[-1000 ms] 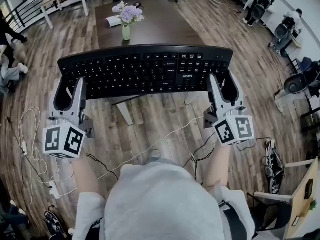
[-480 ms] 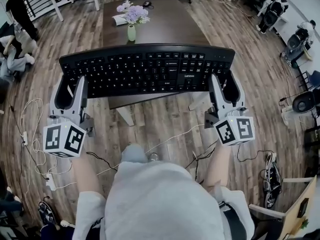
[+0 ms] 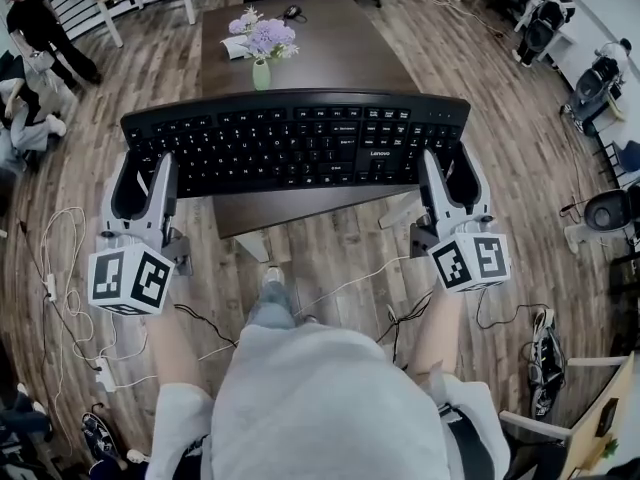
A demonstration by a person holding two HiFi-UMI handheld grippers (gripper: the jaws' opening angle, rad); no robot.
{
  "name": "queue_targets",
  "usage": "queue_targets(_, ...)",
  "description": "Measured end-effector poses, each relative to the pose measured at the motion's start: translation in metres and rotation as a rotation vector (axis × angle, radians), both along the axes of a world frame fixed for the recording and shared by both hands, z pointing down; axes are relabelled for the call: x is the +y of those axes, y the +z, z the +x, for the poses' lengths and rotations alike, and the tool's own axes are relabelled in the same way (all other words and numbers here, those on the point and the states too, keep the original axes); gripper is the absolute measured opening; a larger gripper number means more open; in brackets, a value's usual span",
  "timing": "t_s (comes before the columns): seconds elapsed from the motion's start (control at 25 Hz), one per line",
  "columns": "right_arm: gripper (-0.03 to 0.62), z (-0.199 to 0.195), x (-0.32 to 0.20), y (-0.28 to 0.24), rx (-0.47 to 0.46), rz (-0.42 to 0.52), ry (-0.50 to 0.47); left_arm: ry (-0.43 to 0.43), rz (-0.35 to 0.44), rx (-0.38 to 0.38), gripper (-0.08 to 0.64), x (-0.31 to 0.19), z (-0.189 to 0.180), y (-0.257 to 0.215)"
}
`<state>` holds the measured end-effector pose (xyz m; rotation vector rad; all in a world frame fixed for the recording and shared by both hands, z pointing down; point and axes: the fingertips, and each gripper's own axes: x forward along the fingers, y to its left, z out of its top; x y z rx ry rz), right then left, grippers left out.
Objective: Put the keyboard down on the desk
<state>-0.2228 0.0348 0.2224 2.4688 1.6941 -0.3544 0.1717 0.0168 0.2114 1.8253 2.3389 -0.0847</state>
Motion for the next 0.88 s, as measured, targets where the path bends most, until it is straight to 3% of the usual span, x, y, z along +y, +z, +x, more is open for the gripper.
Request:
queue_targets(0.48,0.242,0.001,-0.013,-0.006,0.023,0.008,0.036,0.031,0.001,0.022,0.262,0.000,0.001,-0.014)
queue_targets(0.6,0.242,0.008,0.016,-0.001,0.030,0.017,0.065,0.058,0.006,0.031,0.262,0.039,0.008,-0.012)
queue_targets(0.88,0.242,0.040,0.127,0.032,0.014,0.133,0.113,0.104,0.116,0.014,0.262,0.170,0.040,0.028)
